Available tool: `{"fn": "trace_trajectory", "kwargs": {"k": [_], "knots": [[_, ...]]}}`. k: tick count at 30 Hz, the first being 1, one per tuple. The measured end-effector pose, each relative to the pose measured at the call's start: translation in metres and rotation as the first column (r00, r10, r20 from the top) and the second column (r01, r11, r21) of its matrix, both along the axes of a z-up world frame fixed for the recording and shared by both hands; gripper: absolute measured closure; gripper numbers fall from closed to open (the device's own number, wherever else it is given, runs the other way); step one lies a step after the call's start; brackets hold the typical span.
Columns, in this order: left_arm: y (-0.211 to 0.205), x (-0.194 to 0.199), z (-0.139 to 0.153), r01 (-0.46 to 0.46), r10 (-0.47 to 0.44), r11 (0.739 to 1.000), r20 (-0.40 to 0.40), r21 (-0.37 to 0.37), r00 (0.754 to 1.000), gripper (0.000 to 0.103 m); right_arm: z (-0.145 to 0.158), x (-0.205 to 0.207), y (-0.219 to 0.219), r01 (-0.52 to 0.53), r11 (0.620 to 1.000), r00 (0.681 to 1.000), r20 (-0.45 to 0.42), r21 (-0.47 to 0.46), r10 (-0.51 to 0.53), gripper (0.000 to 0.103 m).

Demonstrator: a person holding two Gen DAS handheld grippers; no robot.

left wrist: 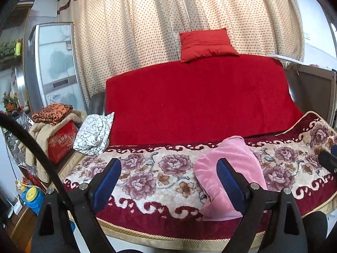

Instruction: Fold large clothes

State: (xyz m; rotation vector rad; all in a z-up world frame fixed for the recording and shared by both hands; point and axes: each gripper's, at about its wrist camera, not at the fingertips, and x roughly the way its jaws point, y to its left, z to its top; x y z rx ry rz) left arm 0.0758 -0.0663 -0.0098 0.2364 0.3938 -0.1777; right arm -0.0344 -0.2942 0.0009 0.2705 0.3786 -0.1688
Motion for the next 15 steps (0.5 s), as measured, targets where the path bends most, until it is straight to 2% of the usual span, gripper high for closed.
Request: {"fn": "trace_trajectory", "kwargs": {"k": [15], "knots": [[0.005, -0.036, 0.022, 0.009, -0.009, 1.0, 0.057, -0.007, 0.998, 0.011, 0.019, -0.024, 0.0, 0.024, 1.0, 1.0, -0.002, 0.018, -0.024, 0.035]]}}
